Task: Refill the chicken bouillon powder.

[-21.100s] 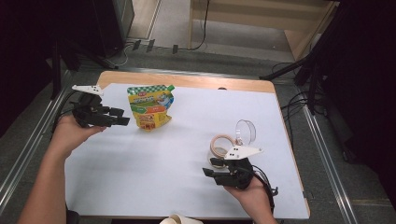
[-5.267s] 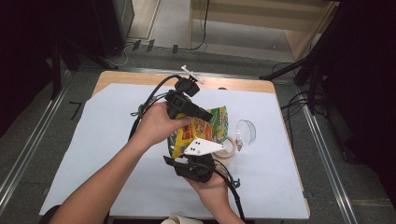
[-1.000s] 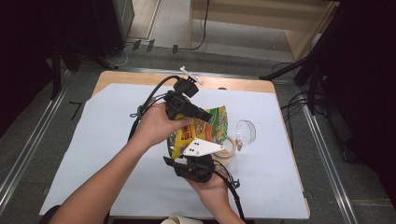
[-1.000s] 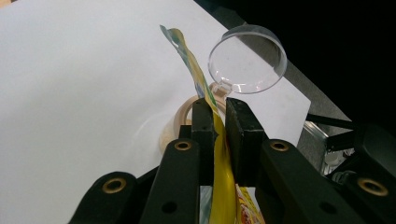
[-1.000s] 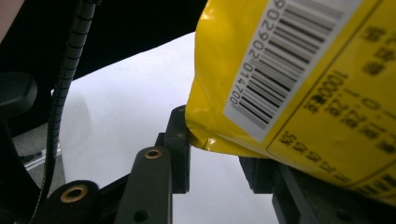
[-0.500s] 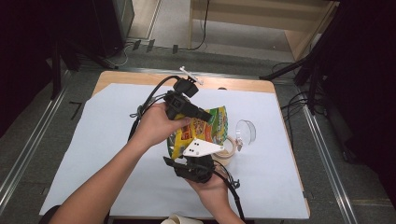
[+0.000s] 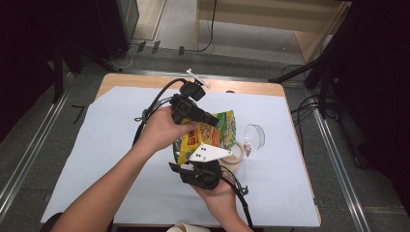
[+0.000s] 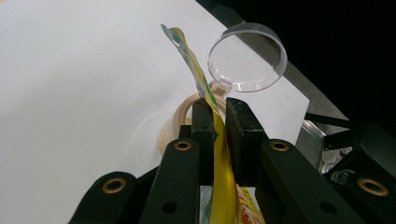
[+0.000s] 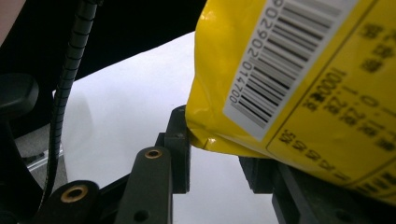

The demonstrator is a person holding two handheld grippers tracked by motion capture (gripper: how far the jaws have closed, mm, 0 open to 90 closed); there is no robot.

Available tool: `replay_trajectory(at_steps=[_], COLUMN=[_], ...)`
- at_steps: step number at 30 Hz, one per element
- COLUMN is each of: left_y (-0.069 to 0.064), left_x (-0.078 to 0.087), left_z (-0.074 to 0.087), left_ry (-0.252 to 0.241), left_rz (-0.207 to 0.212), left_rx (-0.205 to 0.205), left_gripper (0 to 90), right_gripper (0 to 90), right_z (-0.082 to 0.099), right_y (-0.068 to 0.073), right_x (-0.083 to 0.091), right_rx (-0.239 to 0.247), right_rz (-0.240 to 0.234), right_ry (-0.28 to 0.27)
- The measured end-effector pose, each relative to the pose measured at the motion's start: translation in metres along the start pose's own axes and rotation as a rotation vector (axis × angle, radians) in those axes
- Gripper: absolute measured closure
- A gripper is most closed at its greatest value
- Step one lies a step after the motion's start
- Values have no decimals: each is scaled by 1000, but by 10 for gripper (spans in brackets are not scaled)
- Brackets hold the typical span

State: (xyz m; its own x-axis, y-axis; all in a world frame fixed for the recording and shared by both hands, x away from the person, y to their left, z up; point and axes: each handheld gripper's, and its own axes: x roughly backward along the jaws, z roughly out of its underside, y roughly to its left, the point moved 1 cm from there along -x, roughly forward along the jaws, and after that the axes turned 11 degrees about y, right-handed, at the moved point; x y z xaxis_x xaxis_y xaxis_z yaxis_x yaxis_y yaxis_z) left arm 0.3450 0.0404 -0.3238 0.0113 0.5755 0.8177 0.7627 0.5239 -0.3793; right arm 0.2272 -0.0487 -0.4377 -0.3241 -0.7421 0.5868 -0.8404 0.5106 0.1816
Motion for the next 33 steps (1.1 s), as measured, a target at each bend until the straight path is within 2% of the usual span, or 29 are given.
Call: replay_trajectory(at_steps=[4,6,13,17,33], left_y=[-1,1,0,0,0], left_x=[1,1,2,1,0], left_z=[1,1,2,1,0], left_ry=[5,0,-16,-12,-1], left_rz=[-8,-2,-2,-5,-4], left_rx=[-4,-1,-3,-2,-1], left_gripper=[830,830,830,830,829], right_gripper=[684,686,685,688,688], right_z=[-1,-1,-1,0,0], right_y=[4,3,2,-1,-1], right_x=[1,0,-1,-1,0], right_rx=[23,13,25,10,11], right_rz=[21,7,21,4,4], right_ry=[-9,-4,-2,5,5])
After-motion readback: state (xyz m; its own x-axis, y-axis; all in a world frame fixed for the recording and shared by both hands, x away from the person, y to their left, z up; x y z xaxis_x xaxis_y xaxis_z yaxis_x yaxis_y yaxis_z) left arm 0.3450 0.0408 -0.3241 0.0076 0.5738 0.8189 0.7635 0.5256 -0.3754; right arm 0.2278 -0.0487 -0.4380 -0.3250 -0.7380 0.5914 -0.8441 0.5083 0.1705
